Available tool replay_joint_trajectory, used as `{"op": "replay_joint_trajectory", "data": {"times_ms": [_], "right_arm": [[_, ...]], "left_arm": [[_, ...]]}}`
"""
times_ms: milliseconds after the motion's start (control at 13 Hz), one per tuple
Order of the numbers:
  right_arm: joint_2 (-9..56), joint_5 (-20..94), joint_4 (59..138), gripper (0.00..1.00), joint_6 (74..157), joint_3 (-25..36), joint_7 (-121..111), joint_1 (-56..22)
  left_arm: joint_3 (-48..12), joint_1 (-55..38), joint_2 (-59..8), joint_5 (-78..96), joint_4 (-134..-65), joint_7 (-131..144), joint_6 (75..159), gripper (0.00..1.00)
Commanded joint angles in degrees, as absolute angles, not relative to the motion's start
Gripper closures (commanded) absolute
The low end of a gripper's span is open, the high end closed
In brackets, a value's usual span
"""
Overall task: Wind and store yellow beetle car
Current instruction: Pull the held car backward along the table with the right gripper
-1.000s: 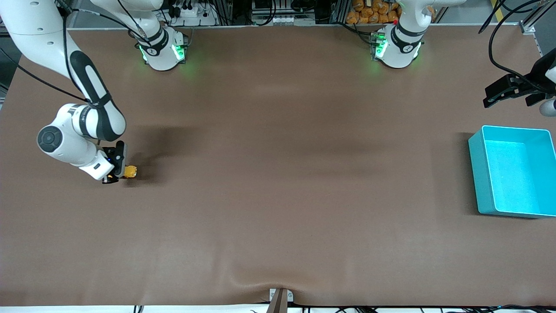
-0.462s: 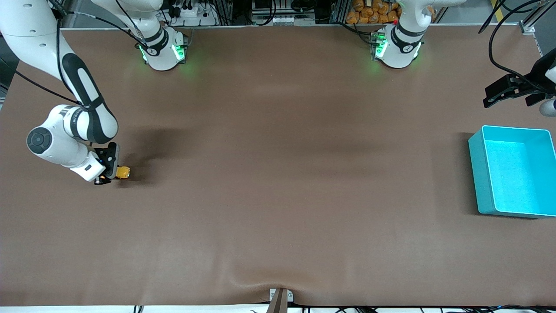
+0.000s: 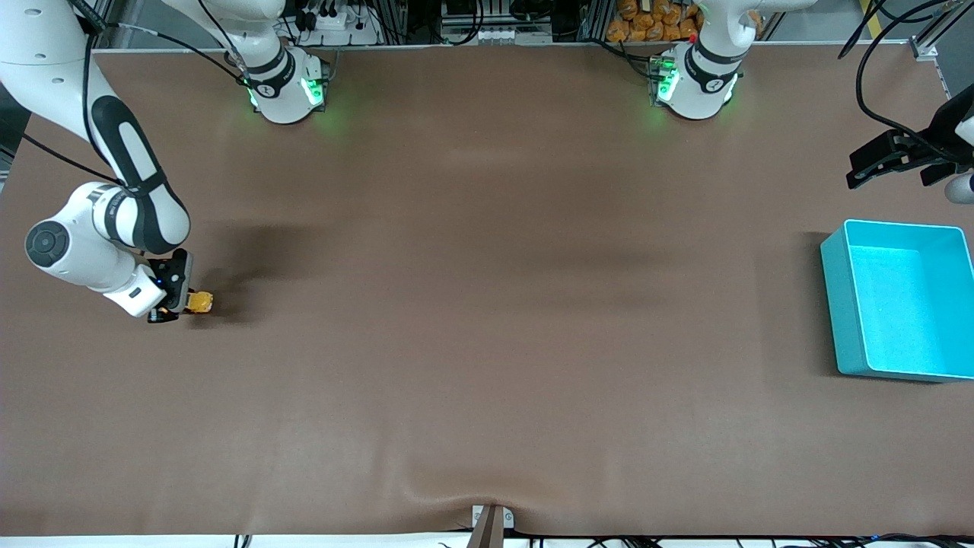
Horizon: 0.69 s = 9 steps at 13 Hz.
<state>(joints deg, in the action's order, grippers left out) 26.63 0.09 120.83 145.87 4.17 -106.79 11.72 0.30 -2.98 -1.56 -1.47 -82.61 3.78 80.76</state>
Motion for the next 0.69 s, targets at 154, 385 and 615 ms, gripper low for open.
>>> {"op": "replay_joint_trajectory", "data": {"times_ms": [154,385,615], "right_arm": [[33.0,-0.3,117.9,1.0,146.8,3.7,-112.2,16.6],[33.5,-0.3,117.6,0.96,146.9,3.7,-112.9,18.2],[33.9,-0.3,117.0,0.95,146.8,3.7,-113.1,19.6]], "left_arm": [[0.4,-2.9,-1.1,-1.0,-83.1,4.8,81.2,0.0],[0.4,-2.8,-1.3,-1.1,-83.1,4.7,82.4,0.0],[0.4,-2.8,-1.3,-1.1,-83.1,4.7,82.4,0.0]]}}
